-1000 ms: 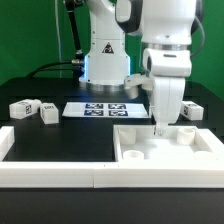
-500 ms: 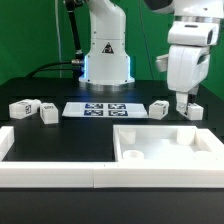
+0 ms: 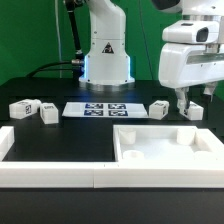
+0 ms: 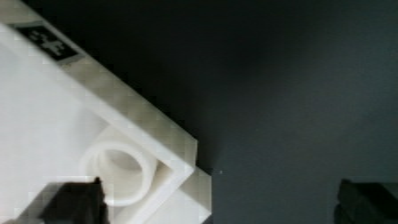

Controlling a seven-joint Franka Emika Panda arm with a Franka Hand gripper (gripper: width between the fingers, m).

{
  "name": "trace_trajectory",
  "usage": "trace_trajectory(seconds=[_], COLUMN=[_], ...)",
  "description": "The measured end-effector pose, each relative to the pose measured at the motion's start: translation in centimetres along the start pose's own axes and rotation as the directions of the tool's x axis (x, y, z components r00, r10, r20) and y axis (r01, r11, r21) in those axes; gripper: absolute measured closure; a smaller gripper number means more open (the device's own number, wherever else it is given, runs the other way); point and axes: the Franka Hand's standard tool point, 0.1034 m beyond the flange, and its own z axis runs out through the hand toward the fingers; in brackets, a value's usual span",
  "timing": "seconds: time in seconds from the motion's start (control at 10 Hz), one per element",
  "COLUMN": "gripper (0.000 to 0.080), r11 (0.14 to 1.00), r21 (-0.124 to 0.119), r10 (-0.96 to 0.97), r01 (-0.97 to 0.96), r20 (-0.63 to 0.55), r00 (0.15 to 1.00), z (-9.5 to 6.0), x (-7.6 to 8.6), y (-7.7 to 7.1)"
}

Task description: Assemble square table

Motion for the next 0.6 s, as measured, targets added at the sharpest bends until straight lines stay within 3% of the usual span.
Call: trace_trajectory(seconds=[0.4,0.6], gripper=[0.0151,0.0151], r11=[0.951,0.942], r21=[0.027,0.030], r10=[0.309,0.334], r01=[-0.309,-0.335], r20=[0.021,0.041], r00=[0.951,0.942], z=[0.0,-0.1], x=[-0.7,-0.7], y=[-6.1,-5.9])
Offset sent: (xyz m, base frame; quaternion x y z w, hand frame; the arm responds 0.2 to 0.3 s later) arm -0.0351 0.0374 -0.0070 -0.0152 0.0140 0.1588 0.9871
